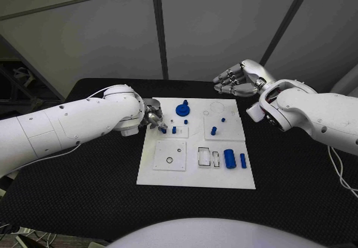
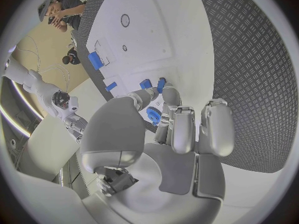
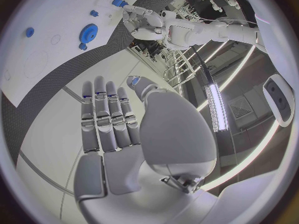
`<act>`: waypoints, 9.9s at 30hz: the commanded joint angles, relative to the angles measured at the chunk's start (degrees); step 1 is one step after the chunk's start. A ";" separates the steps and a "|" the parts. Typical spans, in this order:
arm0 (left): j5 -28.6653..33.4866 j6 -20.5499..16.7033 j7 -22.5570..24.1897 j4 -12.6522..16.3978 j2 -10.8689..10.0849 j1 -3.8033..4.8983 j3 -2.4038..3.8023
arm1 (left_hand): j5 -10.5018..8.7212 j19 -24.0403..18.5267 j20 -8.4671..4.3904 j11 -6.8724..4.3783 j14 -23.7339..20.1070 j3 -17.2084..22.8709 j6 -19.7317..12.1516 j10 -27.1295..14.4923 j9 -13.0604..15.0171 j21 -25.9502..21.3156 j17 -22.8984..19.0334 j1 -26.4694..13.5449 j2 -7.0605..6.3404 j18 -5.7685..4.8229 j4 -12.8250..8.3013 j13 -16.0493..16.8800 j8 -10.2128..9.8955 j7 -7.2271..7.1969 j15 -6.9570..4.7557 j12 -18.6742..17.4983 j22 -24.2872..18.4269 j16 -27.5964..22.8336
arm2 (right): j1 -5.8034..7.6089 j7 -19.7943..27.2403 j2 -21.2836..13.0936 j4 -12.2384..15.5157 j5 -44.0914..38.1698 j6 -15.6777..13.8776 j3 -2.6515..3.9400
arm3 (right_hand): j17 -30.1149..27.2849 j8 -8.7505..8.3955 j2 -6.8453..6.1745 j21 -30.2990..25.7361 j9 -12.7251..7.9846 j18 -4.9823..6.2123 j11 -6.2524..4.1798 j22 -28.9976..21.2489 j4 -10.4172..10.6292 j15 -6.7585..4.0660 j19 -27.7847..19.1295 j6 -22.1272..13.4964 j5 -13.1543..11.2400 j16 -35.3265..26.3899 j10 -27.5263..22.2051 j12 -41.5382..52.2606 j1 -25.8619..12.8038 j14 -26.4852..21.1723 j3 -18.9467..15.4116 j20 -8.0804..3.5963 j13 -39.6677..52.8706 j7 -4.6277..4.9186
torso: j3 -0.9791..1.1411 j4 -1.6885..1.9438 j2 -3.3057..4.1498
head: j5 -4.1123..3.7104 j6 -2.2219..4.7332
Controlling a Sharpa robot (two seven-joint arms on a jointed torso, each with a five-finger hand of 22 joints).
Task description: Assemble the parts on the task board
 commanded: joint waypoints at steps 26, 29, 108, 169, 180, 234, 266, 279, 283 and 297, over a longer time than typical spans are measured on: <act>-0.55 5.49 -0.61 -1.51 1.73 -0.04 -0.80 | 10.56 1.60 -0.74 -2.17 3.42 5.89 1.14 3.86 0.88 1.50 5.29 -1.71 -1.18 -0.26 -6.76 1.89 1.13 -0.59 -0.81 1.44 4.17 0.36 | 0.10 0.35 -0.13 0.33 -0.11 0.41 0.04 | -0.06 -0.11 0.31 -0.20 0.04 0.22 -0.15 -0.06 -0.13 0.10 0.18 -0.21 0.39 -0.08 -0.22 -0.20 -0.17 -0.21 -0.07 0.13 -0.02 -0.22 | 0.03 0.03 -0.05 | -0.33 -0.40; -0.57 5.47 -0.60 -1.56 1.72 -0.04 -0.81 | 11.08 1.74 -0.79 -2.27 3.43 5.47 1.39 4.28 0.99 1.85 5.31 -2.10 -1.20 -0.35 -6.68 2.56 1.33 -0.74 -0.86 1.98 4.50 0.38 | 0.10 0.34 -0.14 0.34 -0.11 0.42 0.04 | -0.06 -0.11 0.31 -0.20 0.04 0.22 -0.15 -0.06 -0.13 0.10 0.18 -0.21 0.39 -0.08 -0.22 -0.20 -0.17 -0.21 -0.07 0.13 -0.02 -0.22 | 0.02 0.02 -0.03 | -0.33 -0.39; -4.63 6.68 -0.86 -1.13 2.05 -0.04 -0.88 | 13.25 3.12 -1.38 -3.32 3.58 -0.24 4.59 7.86 0.24 5.58 5.53 -1.86 -0.64 -1.28 -7.65 7.83 0.77 -2.09 -1.49 5.56 8.13 0.62 | 0.11 0.33 -0.40 0.50 -0.11 0.60 0.04 | -0.13 -0.13 0.31 -0.42 0.04 0.22 -0.15 -0.20 -0.20 0.10 0.32 -0.28 0.45 -0.08 -0.24 -0.19 -0.16 -0.20 -0.07 0.13 -0.02 -0.22 | 0.01 0.07 -0.04 | -0.45 -0.90; -3.48 5.10 -0.96 -4.72 3.52 -0.08 -0.91 | 12.80 2.75 -1.38 -3.18 3.51 -17.09 6.03 6.59 -1.13 3.94 5.44 -10.63 0.60 -0.97 1.56 7.68 -1.13 -2.13 -1.48 4.65 7.42 0.43 | 0.11 0.06 -0.48 0.54 -0.36 0.88 0.04 | -0.22 -0.17 0.19 -0.67 0.03 0.20 -0.08 -0.36 -0.13 0.15 0.45 -0.41 0.43 -0.10 -0.32 -0.21 -0.40 -0.25 -0.22 0.16 -0.02 -0.15 | 0.01 0.05 -0.02 | -0.71 -0.59; -3.34 2.39 -0.75 -3.80 2.33 -0.07 -0.72 | 12.93 2.77 -1.42 -3.17 3.52 -23.26 6.42 6.59 -1.53 3.74 5.48 -11.38 1.01 -0.93 5.01 8.15 -1.62 -2.13 -1.51 4.91 7.45 0.45 | 0.11 0.04 -0.50 0.47 -0.39 0.85 0.04 | -0.24 -0.18 0.16 -0.71 0.03 0.20 -0.07 -0.39 -0.10 0.16 0.46 -0.46 0.43 -0.10 -0.34 -0.22 -0.47 -0.27 -0.27 0.17 -0.02 -0.13 | 0.01 0.03 -0.03 | -0.60 -0.40; -15.22 -21.63 30.79 -8.00 7.48 -0.25 -3.57 | 7.73 -14.94 4.26 4.67 -9.92 -22.46 0.86 -14.88 -20.53 -42.84 -23.64 15.14 -2.81 6.88 0.21 -33.74 -20.91 3.53 4.87 -33.07 -24.25 -15.54 | 0.07 0.27 0.04 0.20 -2.69 0.61 0.03 | -0.55 0.01 0.36 -1.35 0.12 0.18 0.00 -0.77 -0.79 0.25 0.56 -0.21 0.26 -0.20 -0.92 -0.33 0.39 -0.76 0.17 0.21 -0.08 -0.18 | 0.04 -0.06 0.02 | -1.86 0.73; -17.48 -14.83 29.09 -12.34 11.12 -0.87 -3.79 | 7.57 -10.12 4.45 5.06 -6.01 -22.56 2.71 -14.21 -21.98 -28.39 -17.60 14.93 -2.52 4.89 0.06 -36.21 -22.41 4.19 5.18 -34.55 -13.17 -5.85 | 0.08 0.15 0.26 0.47 -2.82 0.60 0.03 | -0.58 -0.04 0.31 -1.41 0.10 0.17 0.06 -0.80 -0.77 0.29 0.56 -0.30 0.25 -0.20 -0.98 -0.33 0.31 -0.80 0.13 0.23 -0.08 -0.10 | 0.05 0.01 0.01 | -2.28 0.51; -17.58 -14.56 29.32 -13.73 11.98 -1.35 -3.78 | 7.67 -9.44 4.39 4.91 -4.99 -20.00 3.64 -12.94 -22.35 -25.78 -16.13 16.41 -1.15 4.64 -0.59 -36.81 -22.78 4.54 5.04 -35.10 -10.97 -3.58 | 0.08 0.14 0.43 0.47 -2.84 0.68 0.03 | -0.61 -0.08 0.36 -1.49 0.09 0.16 0.09 -0.85 -0.76 0.32 0.58 -0.36 0.30 -0.18 -1.03 -0.31 0.27 -0.83 0.15 0.25 -0.07 -0.07 | 0.07 -0.01 0.01 | -2.45 0.31; -17.58 -14.62 29.37 -14.16 12.20 -1.46 -3.78 | 7.51 -9.15 4.34 4.85 -4.55 -18.83 3.60 -12.42 -22.60 -24.66 -15.48 16.58 -1.04 4.47 -0.81 -36.90 -23.19 4.68 4.97 -35.44 -10.04 -2.72 | 0.08 0.13 0.47 0.50 -2.84 0.71 0.03 | -0.61 -0.08 0.36 -1.49 0.09 0.16 0.09 -0.85 -0.76 0.32 0.58 -0.36 0.30 -0.18 -1.03 -0.31 0.27 -0.83 0.15 0.25 -0.07 -0.07 | 0.06 -0.03 0.03 | -2.50 0.32; -17.58 -13.96 29.37 -15.47 12.98 -1.70 -3.76 | 7.16 -8.31 4.20 4.68 -3.70 -17.12 3.82 -11.42 -22.93 -22.14 -14.17 16.53 -1.03 4.10 -1.17 -36.87 -23.75 4.85 4.84 -35.89 -8.11 -1.27 | 0.08 0.06 0.64 0.51 -2.85 0.84 0.03 | -0.63 -0.06 0.44 -1.53 0.09 0.17 0.08 -0.88 -0.74 0.32 0.60 -0.33 0.33 -0.16 -1.03 -0.29 0.26 -0.82 0.18 0.26 -0.07 -0.07 | 0.05 0.01 -0.01 | -2.58 0.13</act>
